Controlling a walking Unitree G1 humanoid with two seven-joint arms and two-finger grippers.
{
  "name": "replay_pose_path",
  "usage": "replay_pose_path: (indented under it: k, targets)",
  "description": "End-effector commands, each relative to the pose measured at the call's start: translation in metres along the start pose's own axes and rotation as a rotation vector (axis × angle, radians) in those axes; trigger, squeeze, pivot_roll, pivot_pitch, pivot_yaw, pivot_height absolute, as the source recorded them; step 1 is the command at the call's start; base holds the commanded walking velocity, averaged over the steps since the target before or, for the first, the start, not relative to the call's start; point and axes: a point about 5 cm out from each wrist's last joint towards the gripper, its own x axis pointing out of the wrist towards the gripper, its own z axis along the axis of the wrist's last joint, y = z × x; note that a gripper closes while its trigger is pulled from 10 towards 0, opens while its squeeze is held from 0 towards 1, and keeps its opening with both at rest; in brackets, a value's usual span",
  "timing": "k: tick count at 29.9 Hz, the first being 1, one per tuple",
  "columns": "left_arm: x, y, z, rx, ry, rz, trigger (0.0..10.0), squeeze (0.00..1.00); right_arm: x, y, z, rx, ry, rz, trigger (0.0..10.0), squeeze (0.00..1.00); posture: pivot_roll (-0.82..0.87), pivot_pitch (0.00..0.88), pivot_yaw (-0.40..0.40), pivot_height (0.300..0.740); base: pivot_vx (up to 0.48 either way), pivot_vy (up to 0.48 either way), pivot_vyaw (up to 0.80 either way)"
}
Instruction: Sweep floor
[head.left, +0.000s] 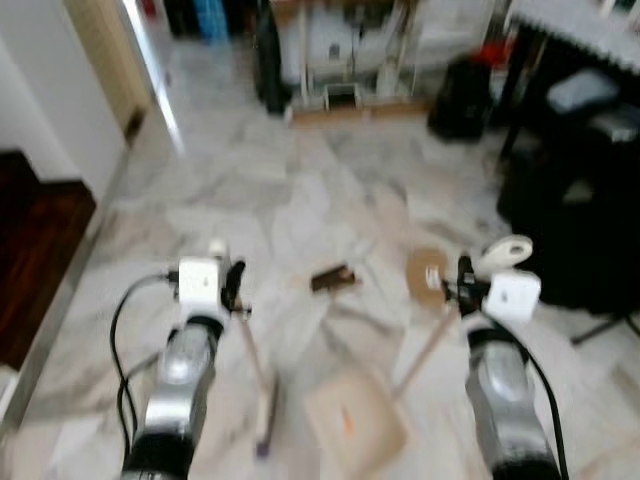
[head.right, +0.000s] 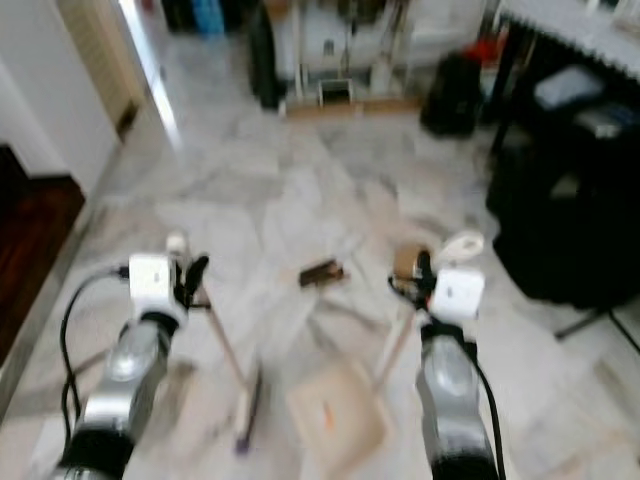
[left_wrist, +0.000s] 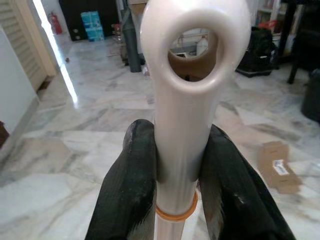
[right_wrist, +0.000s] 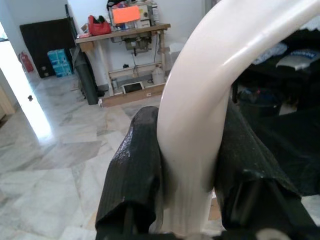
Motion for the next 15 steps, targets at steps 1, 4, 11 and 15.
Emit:
replay_pose_path:
  k: [1, 4, 11, 15]
  targets:
    - [0.0038, -0.0059, 0.0111, -0.011, -0.053, -0.015, 10.0, 0.0, 0.003, -0.0045, 0.0097, -0.037, -0.051, -0.003, 10.0, 0.0, -0.09, 0.0, 0.049, 0.74, 0.36, 0.0, 0.0]
    - [0.004, -0.0063, 0.0107, -0.012, -0.051, -0.015, 10.0, 0.0, 0.0027, -0.003, 0.0106, -0.037, -0.056, 0.005, 10.0, 0.0, -0.09, 0.0, 0.051, 0.74, 0.36, 0.0, 0.38]
    - [0.0058, -0.0079, 0.0115, -0.011, -0.05, -0.017, 10.0, 0.0, 0.0038, -0.0047, 0.0095, -0.016, -0.046, -0.007, 10.0, 0.0, -0.09, 0.0, 0.049, 0.74, 0.363, 0.0, 0.09]
    - [0.006, -0.0078, 0.0112, -0.013, -0.05, -0.015, 10.0, 0.0, 0.0044, -0.0048, 0.0098, -0.012, -0.047, -0.01, 10.0, 0.0, -0.09, 0.0, 0.048, 0.74, 0.36, 0.0, 0.0]
